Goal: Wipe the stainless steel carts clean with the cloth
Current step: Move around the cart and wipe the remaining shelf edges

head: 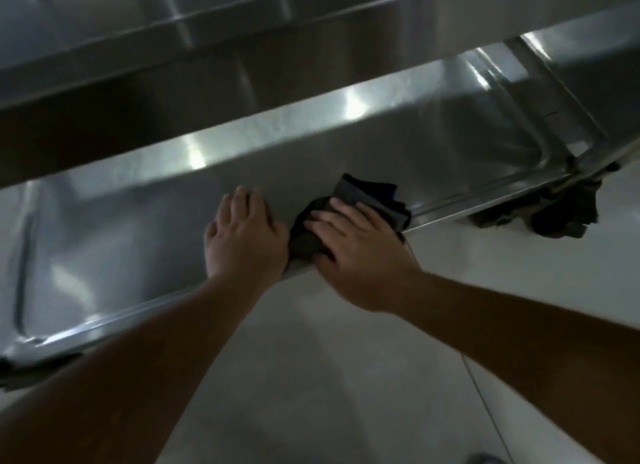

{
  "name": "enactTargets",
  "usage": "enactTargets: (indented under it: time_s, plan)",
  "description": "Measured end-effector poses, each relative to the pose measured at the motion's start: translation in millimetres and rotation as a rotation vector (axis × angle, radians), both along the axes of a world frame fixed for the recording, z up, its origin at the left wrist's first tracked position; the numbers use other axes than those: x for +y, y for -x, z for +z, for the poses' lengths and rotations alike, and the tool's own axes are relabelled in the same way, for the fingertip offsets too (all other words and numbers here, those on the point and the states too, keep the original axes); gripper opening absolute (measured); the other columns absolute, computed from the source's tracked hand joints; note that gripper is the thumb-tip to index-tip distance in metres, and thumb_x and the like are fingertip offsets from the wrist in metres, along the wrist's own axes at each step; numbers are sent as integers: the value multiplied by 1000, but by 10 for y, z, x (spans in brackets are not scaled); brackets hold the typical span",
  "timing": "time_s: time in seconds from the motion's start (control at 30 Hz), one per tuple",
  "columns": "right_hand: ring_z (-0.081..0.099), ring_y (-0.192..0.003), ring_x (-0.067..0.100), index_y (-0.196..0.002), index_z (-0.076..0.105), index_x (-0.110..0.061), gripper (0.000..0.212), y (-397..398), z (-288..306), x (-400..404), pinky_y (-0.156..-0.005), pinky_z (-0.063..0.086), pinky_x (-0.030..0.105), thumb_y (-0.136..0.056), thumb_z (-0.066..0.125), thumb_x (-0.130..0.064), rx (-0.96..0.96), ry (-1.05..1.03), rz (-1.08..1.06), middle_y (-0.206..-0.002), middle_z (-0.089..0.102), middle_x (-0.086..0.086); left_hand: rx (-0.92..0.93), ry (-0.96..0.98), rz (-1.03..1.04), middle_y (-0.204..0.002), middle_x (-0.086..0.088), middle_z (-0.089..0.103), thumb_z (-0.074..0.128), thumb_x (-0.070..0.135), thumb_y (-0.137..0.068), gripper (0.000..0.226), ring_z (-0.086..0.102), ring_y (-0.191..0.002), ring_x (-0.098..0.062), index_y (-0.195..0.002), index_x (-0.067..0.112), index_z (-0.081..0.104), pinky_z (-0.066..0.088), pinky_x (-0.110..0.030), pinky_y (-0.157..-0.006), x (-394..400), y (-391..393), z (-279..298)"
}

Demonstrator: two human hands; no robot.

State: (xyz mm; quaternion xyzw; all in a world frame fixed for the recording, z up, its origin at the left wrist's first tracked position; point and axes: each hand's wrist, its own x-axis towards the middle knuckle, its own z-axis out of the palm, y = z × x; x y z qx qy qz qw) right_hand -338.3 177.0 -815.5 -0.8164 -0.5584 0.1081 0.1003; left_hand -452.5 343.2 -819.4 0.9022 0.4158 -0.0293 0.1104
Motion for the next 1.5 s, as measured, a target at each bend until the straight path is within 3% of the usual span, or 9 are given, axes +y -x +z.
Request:
enactTargets:
  time_s: [0.23, 0.37, 0.5, 0.6, 0.73, 0.9, 1.07, 1.2, 1.5]
  plan:
    - [32, -154, 24, -154, 49, -22, 65, -149, -2, -120, -126, 20, 47, -103, 25, -55, -105, 28, 32, -161, 45, -2, -25, 139, -133, -174, 0, 20, 33, 53, -109, 52, 22, -160, -26, -157, 33, 29, 28, -53, -125, 286, 943, 314]
    - [29, -155, 25, -155, 46, -21, 68, -165, -19, -111, -126, 18, 47, -102, 22, -57, -124, 95, 19, -163, 43, -2, 278, -1, -248, -176, -6, 6, 9, 61, -103, 64, -1, -164, -37, -159, 38, 31, 20, -61, -129, 508, 1870, 257]
    - [21, -158, 22, -157, 41, -22, 75, -66, 6, -74, -127, 12, 45, -100, 13, -60, -116, 133, -29, -165, 38, -3, 363, 4, -140, -176, -12, -9, 8, 63, -102, 69, -9, -160, -44, -165, 37, 5, 4, -65, -127, 711, 2395, 152]
    - [12, -159, 19, -161, 34, -25, 80, 154, 65, 102, -129, 6, 42, -96, 10, -65, -111, 150, -8, -169, 29, -7, 280, 52, 1, -174, -5, -18, 14, 83, -94, 91, -9, -161, -36, -165, 35, -19, -2, -48, -115, 709, 2446, 83]
    - [-7, -159, 12, -165, 10, -33, 90, 706, 160, 590, -129, -4, 39, -89, 32, -75, -62, 250, 264, -173, 6, -14, 282, 33, -14, -175, -13, -16, 23, 91, -88, 109, -8, -161, -43, -164, 28, -22, 0, -47, -123, 686, 2377, 46]
    - [5, -160, 23, -166, 11, -25, 85, 1384, 348, 1354, -128, 12, 39, -98, 62, -28, -95, 337, 533, -174, 9, -4, 290, 118, -1, -175, -14, -21, 44, 82, -91, 113, -15, -160, -45, -165, 27, -22, 0, -51, -129, 681, 2342, 125]
    - [51, -109, 24, -115, 52, -26, 22, 1763, 666, 1756, -91, 50, 44, -95, 61, -26, -146, 416, 596, -117, 57, -1, 288, 230, 6, -175, -9, -22, 58, 66, -94, 110, -16, -160, -42, -166, 33, -20, 3, -54, -128, 784, 2356, 196]
    - [56, -70, 21, -97, 57, -18, 13, 1727, 887, 1917, -55, 40, 34, -102, 51, -29, -69, 556, 639, -83, 58, 3, 300, 245, 16, -176, -9, -12, 63, 60, -94, 109, -9, -161, -44, -168, 33, -11, 14, -60, -127, 833, 2321, 265]
    - [55, -78, 24, -107, 48, -22, 18, 1396, 1049, 957, -60, 41, 35, -99, 58, -36, 296, 626, 318, -89, 53, 0, 328, 294, 13, -177, -4, -8, 70, 40, -95, 102, -2, -162, -40, -169, 33, 0, 16, -61, -126, 358, 2150, 637]
